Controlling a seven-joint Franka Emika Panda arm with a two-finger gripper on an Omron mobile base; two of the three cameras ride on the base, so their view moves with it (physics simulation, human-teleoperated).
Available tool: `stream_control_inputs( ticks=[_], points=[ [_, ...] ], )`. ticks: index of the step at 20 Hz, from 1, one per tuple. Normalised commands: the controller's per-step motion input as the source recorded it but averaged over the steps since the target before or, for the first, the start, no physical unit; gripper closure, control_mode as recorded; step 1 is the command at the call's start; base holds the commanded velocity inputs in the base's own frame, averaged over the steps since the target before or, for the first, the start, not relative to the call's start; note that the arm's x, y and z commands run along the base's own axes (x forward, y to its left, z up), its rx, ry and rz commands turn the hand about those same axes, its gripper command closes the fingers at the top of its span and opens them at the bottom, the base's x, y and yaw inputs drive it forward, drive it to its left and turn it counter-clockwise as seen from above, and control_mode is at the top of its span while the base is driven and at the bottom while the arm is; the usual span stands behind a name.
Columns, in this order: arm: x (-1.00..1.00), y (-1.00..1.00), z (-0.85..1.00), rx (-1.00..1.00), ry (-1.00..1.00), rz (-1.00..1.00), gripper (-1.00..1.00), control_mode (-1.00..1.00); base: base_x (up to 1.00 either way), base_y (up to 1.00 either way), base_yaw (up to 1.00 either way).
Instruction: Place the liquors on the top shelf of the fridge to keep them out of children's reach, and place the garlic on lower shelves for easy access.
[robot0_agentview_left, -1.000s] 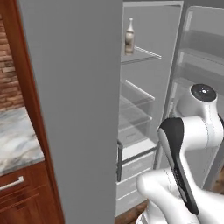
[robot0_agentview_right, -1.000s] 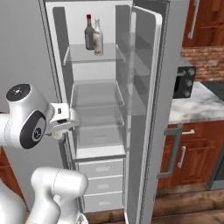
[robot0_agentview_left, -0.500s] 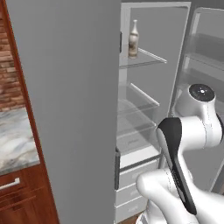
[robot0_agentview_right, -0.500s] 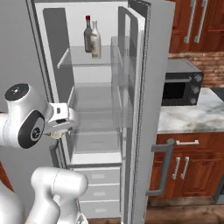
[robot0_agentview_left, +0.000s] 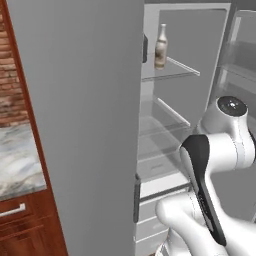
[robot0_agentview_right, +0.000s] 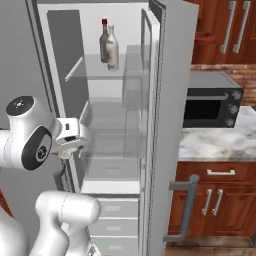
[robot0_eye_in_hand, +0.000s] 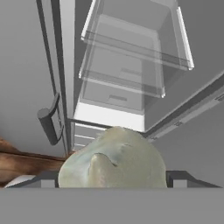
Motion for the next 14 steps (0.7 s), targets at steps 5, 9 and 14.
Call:
stream_control_inputs(
  ticks=[5, 9, 14],
  points=[
    [0.0, 0.0, 0.0, 0.0, 0.0, 0.0, 1.0, 1.0, 0.51, -0.09, 0.16],
    [0.0, 0.0, 0.0, 0.0, 0.0, 0.0, 1.0, 1.0, 0.42, -0.14, 0.15],
    [0.0, 0.0, 0.0, 0.0, 0.0, 0.0, 1.0, 1.0, 0.29, -0.24, 0.14]
  ],
)
